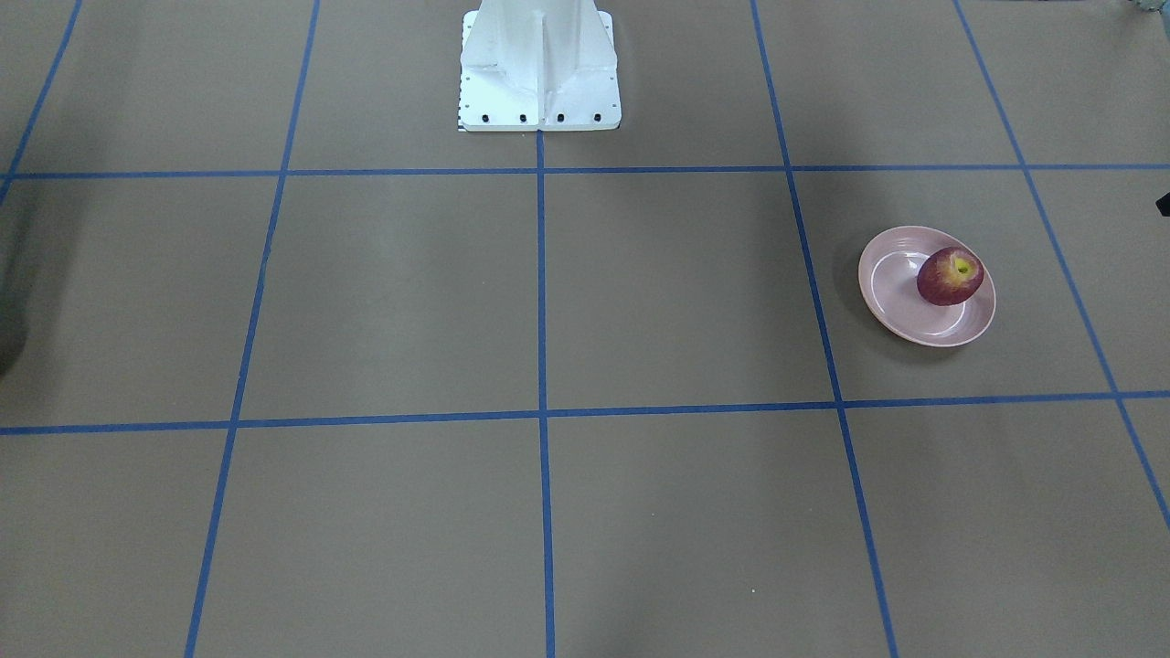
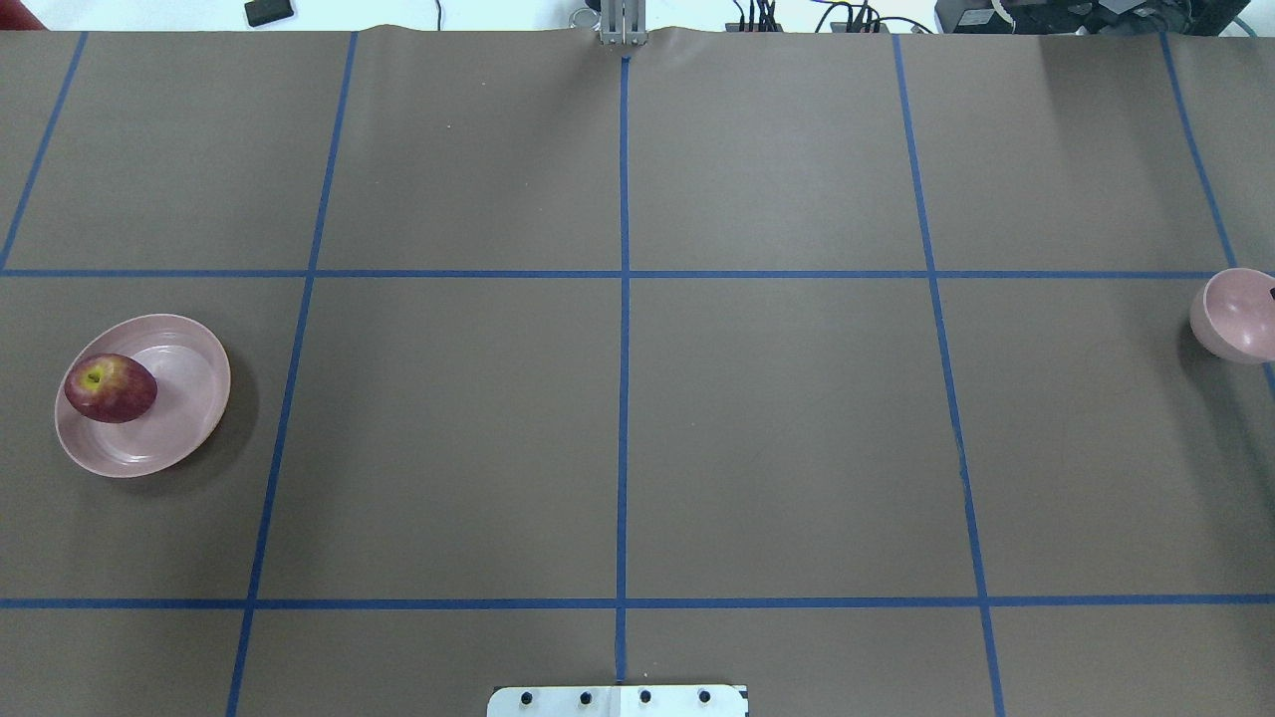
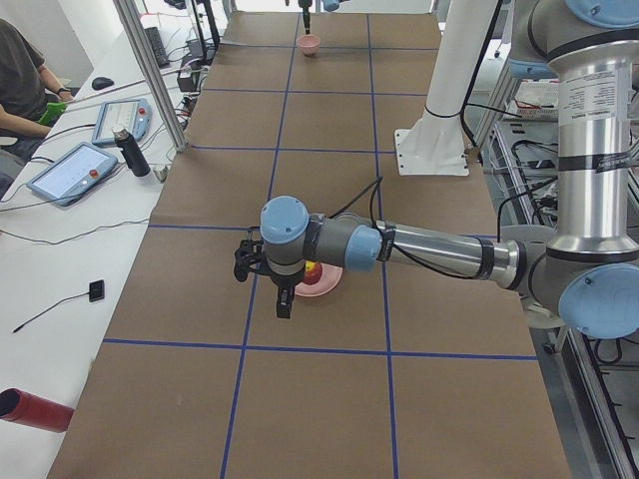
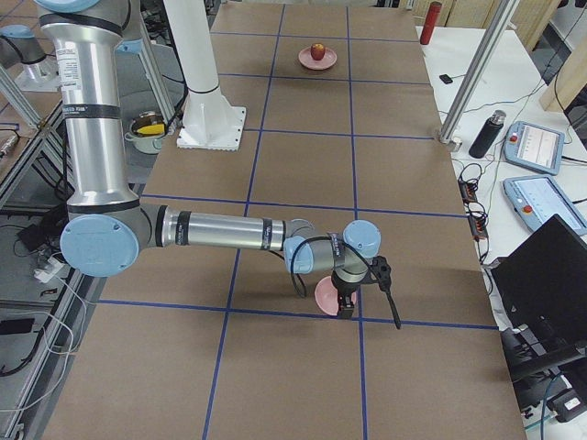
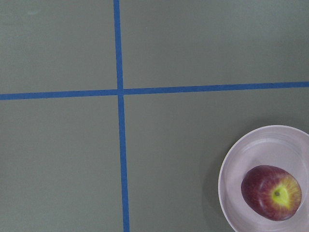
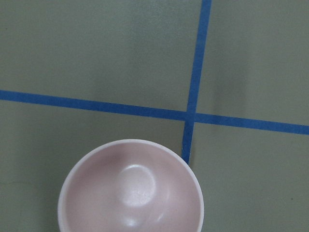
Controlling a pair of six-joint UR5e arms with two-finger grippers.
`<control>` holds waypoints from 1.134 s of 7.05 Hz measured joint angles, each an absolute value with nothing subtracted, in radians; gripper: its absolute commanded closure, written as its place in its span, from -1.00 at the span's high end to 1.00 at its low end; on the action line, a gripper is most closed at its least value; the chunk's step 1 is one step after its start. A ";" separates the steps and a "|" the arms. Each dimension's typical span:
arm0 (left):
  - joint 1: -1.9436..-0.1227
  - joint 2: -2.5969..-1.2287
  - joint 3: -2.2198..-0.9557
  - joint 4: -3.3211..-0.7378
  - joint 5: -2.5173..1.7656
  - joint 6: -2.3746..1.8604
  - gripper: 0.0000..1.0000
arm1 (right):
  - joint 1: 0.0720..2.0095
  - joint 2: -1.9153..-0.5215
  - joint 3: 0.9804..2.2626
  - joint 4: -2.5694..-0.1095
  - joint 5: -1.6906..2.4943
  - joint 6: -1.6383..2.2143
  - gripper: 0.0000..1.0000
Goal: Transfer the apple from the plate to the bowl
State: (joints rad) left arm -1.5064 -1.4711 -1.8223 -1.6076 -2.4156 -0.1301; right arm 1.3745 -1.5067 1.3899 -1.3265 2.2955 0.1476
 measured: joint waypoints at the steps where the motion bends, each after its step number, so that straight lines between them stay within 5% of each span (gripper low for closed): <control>1: -1.506 -1.471 -1.823 -1.608 -2.416 -0.131 0.96 | 1.367 -1.500 1.366 -1.309 2.296 0.156 0.99; 5: -1.506 -1.471 -1.823 -1.608 -2.415 -0.131 0.96 | 1.327 -1.493 1.314 -1.297 2.295 0.158 0.85; 6: -1.506 -1.471 -1.823 -1.608 -2.416 -0.131 0.96 | 1.322 -1.493 1.301 -1.296 2.295 0.157 0.51; 8: -1.506 -1.471 -1.822 -1.608 -2.416 -0.131 0.96 | 1.318 -1.493 1.287 -1.296 2.295 0.158 -0.99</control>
State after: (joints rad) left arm -1.5064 -1.4711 -1.8224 -1.6076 -2.4157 -0.1313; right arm 1.3179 -1.4925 1.2870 -1.2962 2.2948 0.1579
